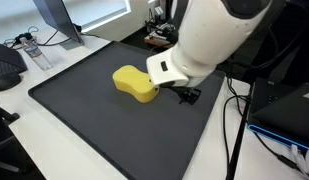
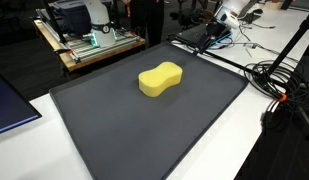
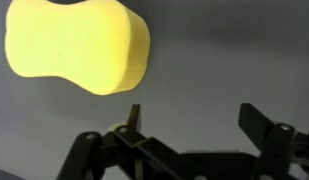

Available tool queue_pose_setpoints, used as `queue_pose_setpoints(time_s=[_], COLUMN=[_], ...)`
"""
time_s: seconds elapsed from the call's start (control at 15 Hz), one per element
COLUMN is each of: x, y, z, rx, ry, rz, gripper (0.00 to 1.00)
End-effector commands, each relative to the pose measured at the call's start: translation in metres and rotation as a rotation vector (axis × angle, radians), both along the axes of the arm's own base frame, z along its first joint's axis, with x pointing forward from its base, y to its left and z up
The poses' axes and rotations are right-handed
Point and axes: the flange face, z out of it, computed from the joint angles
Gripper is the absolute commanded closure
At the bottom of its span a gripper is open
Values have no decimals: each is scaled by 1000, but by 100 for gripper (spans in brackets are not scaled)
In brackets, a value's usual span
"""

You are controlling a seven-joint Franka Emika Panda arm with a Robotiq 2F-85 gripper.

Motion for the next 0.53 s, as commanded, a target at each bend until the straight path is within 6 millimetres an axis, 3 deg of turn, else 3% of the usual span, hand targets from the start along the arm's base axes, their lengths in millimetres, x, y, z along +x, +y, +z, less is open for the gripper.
queue_pose_setpoints(time_s=[0.0,0.47], x=[-45,-97], y=[10,-18], z=[-7,-2], rx=[-56,-95], ry=[-81,-250], rz=[-25,-128], gripper=[0,0])
